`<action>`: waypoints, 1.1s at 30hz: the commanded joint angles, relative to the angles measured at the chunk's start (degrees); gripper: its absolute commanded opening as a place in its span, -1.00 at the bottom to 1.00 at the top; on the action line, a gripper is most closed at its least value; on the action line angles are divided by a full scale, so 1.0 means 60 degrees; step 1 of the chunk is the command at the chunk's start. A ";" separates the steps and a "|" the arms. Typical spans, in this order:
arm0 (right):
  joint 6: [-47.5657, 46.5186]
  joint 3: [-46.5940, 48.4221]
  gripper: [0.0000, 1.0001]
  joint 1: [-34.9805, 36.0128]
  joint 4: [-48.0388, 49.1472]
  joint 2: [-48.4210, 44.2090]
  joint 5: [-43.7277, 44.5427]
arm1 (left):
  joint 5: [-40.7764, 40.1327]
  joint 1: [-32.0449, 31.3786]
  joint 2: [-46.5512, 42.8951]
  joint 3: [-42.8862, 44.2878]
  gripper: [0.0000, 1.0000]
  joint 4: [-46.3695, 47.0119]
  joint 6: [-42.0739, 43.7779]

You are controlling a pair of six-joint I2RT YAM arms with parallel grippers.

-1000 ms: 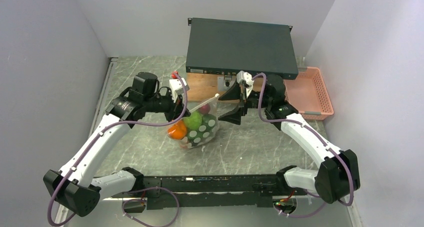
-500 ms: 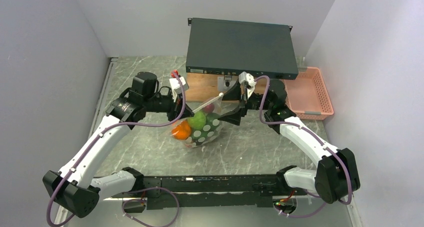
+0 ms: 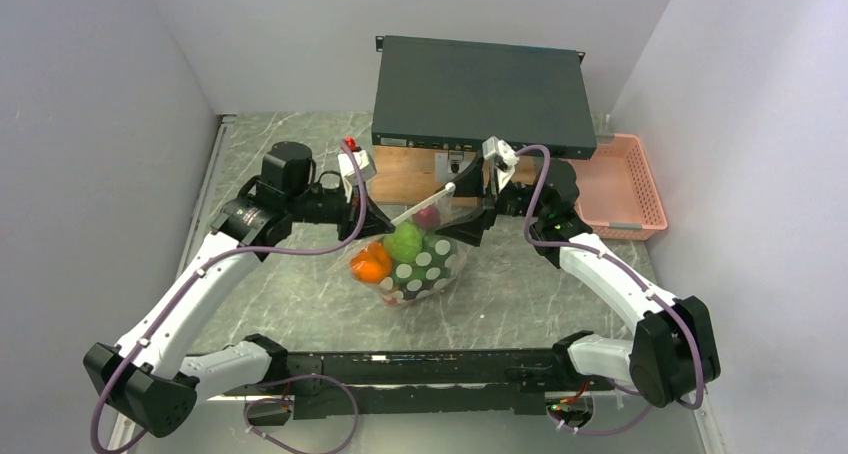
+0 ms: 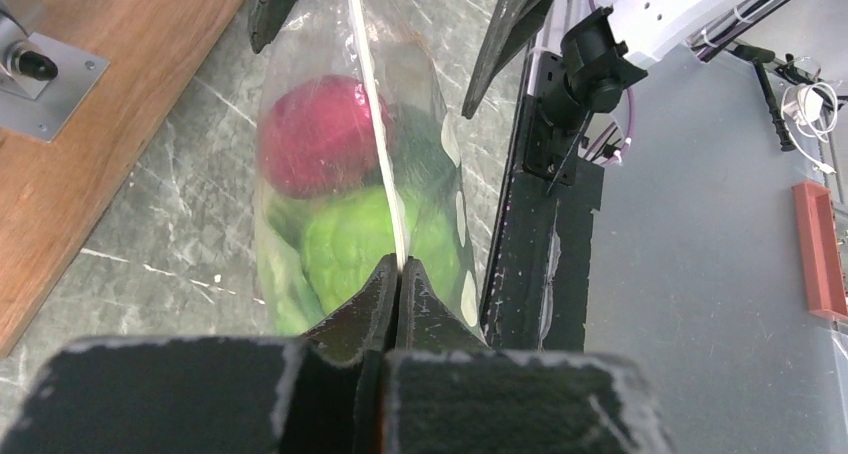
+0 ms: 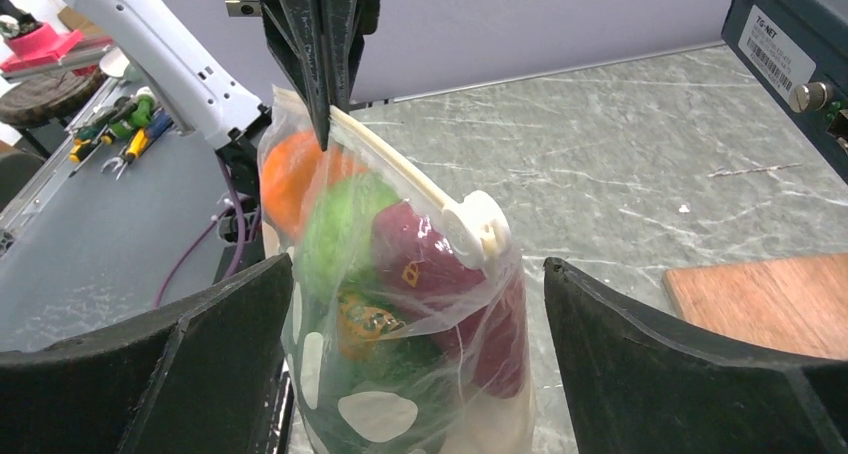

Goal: Open the zip-top bag and remove the fake food
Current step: Pick up the zipper food storage bag at the center of the board.

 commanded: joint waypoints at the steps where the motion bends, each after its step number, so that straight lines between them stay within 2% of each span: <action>1: 0.0216 0.0165 0.92 -0.0046 0.0846 -0.0150 -0.0032 | 0.0685 -0.0067 -0.0407 0.0399 -1.00 0.0894 -0.0220; 5: 0.0433 0.0272 0.80 -0.0043 0.1214 -0.0124 -0.0272 | 0.0716 -0.0077 -0.0469 0.0402 -1.00 0.1018 -0.0300; 10: 0.0481 0.0423 0.48 -0.0035 0.1376 -0.0104 -0.0649 | 0.0758 -0.0085 -0.0558 0.0335 -1.00 0.1204 -0.0408; 12: 0.0441 0.0447 0.20 -0.0010 0.1385 -0.0105 -0.0706 | 0.0778 -0.0084 -0.0583 0.0342 -1.00 0.1206 -0.0426; 14: 0.0419 0.0461 -0.19 -0.0021 0.1375 -0.0092 -0.0693 | 0.0809 -0.0083 -0.0624 0.0327 -1.00 0.1258 -0.0463; 19: 0.0636 0.0548 -0.33 0.0054 0.1546 -0.0074 -0.0635 | 0.0886 -0.0087 -0.0664 0.0281 -1.00 0.1439 -0.0576; 22: 0.0746 0.0639 -0.65 0.0076 0.1576 -0.0061 -0.0671 | 0.0776 -0.0097 -0.0689 0.0203 -1.00 0.1355 -0.0492; 24: 0.0668 0.0697 -0.98 0.0066 0.1423 -0.0084 -0.0705 | 0.0638 -0.0090 -0.0704 0.0099 -1.00 0.1209 -0.0356; 33: 0.0806 0.0868 -1.00 0.0024 0.0942 -0.0204 -0.0647 | -0.0037 -0.0073 -0.0874 -0.0459 -1.00 0.0881 0.0048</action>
